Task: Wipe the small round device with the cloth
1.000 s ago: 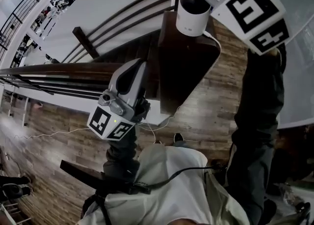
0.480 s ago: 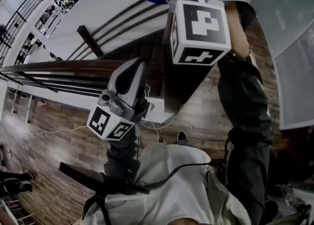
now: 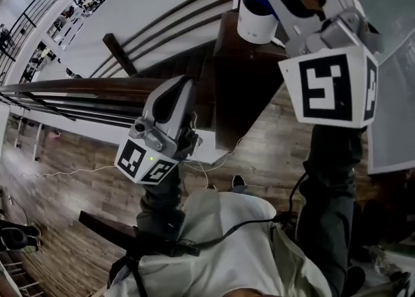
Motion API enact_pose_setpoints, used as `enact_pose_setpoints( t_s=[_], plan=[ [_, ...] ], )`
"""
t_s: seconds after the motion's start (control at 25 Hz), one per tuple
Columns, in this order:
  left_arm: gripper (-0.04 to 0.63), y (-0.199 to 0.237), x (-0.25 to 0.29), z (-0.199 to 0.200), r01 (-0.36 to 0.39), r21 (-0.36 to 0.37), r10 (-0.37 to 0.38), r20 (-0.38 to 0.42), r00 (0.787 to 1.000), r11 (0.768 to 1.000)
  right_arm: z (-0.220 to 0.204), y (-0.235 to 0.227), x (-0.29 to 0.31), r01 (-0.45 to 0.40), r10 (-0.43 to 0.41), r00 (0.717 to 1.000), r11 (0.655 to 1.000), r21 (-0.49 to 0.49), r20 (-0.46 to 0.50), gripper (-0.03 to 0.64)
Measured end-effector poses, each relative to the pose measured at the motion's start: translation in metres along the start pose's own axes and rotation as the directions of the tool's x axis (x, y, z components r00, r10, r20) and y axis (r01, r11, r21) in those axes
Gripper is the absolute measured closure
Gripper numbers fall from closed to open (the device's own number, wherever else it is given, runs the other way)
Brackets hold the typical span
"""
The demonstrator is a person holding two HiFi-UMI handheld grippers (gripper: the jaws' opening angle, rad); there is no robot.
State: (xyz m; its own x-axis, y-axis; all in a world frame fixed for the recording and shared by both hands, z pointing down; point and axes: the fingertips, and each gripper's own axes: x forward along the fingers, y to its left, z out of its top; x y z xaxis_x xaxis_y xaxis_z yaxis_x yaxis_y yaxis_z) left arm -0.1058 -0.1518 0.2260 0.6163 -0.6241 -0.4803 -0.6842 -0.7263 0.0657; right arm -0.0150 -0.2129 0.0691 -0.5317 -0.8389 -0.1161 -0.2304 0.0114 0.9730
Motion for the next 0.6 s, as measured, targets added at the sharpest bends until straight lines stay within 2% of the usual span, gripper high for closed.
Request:
enact_pose_setpoints(
  t_s=[0.08, 0.2, 0.36, 0.48, 0.52, 0.6],
  plan=[
    [0.594, -0.002, 0.001, 0.0, 0.004, -0.005, -0.004, 0.002, 1.0, 1.0, -0.012, 0.007, -0.015, -0.011, 0.012, 0.999, 1.0, 0.021, -0.046, 0.525],
    [0.594, -0.007, 0.004, -0.003, 0.015, -0.014, -0.015, -0.002, 1.0, 1.0, -0.023, 0.042, -0.02, -0.067, 0.065, 0.993, 0.998, -0.02, -0.098, 0.525],
    [0.594, -0.014, 0.005, -0.001, 0.031, -0.014, -0.031, 0.0, 1.0, 0.999, -0.025, 0.085, -0.023, -0.153, 0.15, 0.983, 0.988, -0.02, -0.107, 0.525],
    [0.594, -0.018, 0.004, -0.002, 0.028, -0.008, -0.028, 0.0, 1.0, 1.0, -0.027, 0.109, -0.031, -0.255, 0.255, 0.962, 0.967, 0.009, -0.098, 0.525],
    [0.594, -0.019, 0.004, -0.003, 0.026, -0.007, -0.026, -0.001, 1.0, 1.0, -0.026, 0.107, -0.031, -0.263, 0.263, 0.961, 0.965, 0.011, -0.088, 0.525],
    [0.594, -0.021, 0.005, -0.005, 0.02, -0.008, -0.02, -0.005, 1.0, 1.0, -0.021, 0.081, -0.03, -0.185, 0.183, 0.981, 0.983, -0.013, -0.07, 0.525]
  ],
)
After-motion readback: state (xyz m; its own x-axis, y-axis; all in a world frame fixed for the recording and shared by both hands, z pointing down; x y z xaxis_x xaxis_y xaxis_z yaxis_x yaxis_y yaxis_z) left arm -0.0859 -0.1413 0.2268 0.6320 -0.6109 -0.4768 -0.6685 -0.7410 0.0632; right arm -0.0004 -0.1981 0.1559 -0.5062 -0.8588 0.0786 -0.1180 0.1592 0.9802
